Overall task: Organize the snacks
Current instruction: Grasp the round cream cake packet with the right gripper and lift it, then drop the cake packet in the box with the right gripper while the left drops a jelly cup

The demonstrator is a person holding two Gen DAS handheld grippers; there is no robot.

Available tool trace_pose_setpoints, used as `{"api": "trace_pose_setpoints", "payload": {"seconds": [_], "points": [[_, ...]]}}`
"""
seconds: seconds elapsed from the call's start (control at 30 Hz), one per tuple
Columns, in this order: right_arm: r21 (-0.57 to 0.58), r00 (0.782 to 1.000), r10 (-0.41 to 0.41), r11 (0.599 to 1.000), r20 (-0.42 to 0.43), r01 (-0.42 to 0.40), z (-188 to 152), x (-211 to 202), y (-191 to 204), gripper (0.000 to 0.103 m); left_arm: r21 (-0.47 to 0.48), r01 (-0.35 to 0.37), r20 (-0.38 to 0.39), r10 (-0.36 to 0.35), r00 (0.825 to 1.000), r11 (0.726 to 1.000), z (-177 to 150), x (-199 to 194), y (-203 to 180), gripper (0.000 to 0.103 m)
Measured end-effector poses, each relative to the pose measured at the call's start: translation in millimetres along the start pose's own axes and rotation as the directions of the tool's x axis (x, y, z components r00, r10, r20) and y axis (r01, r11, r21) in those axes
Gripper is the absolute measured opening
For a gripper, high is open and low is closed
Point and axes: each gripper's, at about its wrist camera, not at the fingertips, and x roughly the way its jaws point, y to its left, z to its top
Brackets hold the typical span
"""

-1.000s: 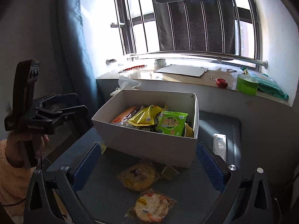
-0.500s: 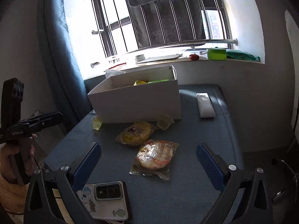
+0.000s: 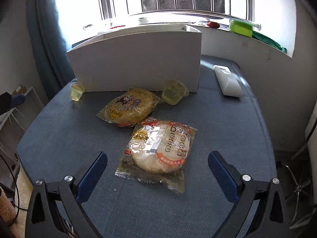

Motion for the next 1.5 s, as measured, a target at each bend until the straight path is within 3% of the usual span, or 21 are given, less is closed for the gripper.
{"api": "trace_pose_setpoints", "payload": {"seconds": [0.23, 0.3, 0.33, 0.37, 0.6, 0.8, 0.93, 1.03, 1.2, 1.23, 1.33, 1.43, 1.5], "points": [[-0.023, 0.996, -0.052, 0.998, -0.071, 0.051, 4.8, 31.4, 4.2, 0.103, -0.023, -0.015, -0.013, 0.015, 1.000, 1.000, -3.5, 3.4, 7.1, 0.103], [-0.023, 0.997, -0.047, 0.999, -0.060, 0.045, 5.0, 28.8, 4.8, 0.097, -0.050, -0.018, -0.011, 0.018, 1.000, 0.999, -5.8, 2.1, 8.4, 0.103], [-0.029, 0.998, -0.044, 0.999, -0.043, 0.043, 4.5, 26.3, 4.7, 0.082, -0.058, -0.009, -0.010, 0.008, 1.000, 0.998, -6.6, 1.6, 8.5, 0.103], [-0.027, 0.998, -0.041, 0.999, -0.040, 0.040, 3.9, 25.6, 4.5, 0.078, -0.062, -0.007, -0.011, 0.006, 1.000, 0.998, -7.1, 0.9, 8.0, 0.103], [-0.024, 0.999, -0.025, 0.999, -0.031, 0.025, 4.9, 23.2, 3.5, 0.078, 0.007, -0.046, -0.029, 0.046, 0.999, 0.999, -9.2, 3.3, -3.0, 0.103], [0.065, 0.999, 0.033, 0.997, -0.009, -0.033, 2.7, 12.3, -16.2, 0.078, 0.019, -0.061, -0.057, 0.062, 0.996, 0.998, -2.5, 28.6, 8.2, 0.103], [0.129, 0.997, 0.072, 0.989, 0.038, -0.076, 2.5, -12.0, -32.1, 0.078, -0.005, -0.121, -0.132, 0.119, 0.984, 0.993, 9.6, 75.9, 35.0, 0.103], [0.162, 0.991, 0.086, 0.982, 0.098, -0.101, 0.7, -41.1, -41.1, 0.078, -0.005, -0.214, -0.176, 0.210, 0.962, 0.977, 19.4, 111.6, 55.3, 0.103], [0.159, 0.984, 0.061, 0.983, 0.166, -0.088, -4.0, -77.3, -45.0, 0.078, -0.001, -0.278, -0.237, 0.270, 0.933, 0.961, 28.8, 154.3, 77.7, 0.102], [0.155, 0.983, 0.057, 0.984, 0.172, -0.084, -4.6, -80.9, -45.4, 0.078, 0.010, -0.280, -0.231, 0.275, 0.933, 0.960, 31.1, 156.0, 77.5, 0.096], [0.155, 0.982, 0.055, 0.984, 0.179, -0.083, -6.0, -85.3, -46.3, 0.078, 0.062, -0.287, -0.227, 0.294, 0.929, 0.956, 36.0, 157.5, 74.2, 0.047], [0.153, 0.983, 0.059, 0.985, 0.176, -0.086, -7.1, -83.1, -45.3, 0.078, 0.025, -0.224, -0.220, 0.224, 0.950, 0.974, 36.8, 148.0, 76.5, 0.047], [0.152, 0.982, 0.065, 0.984, 0.177, -0.093, -7.4, -82.1, -44.6, 0.078, 0.029, -0.219, -0.184, 0.221, 0.958, 0.975, 38.1, 134.9, 74.3, 0.047]]}}
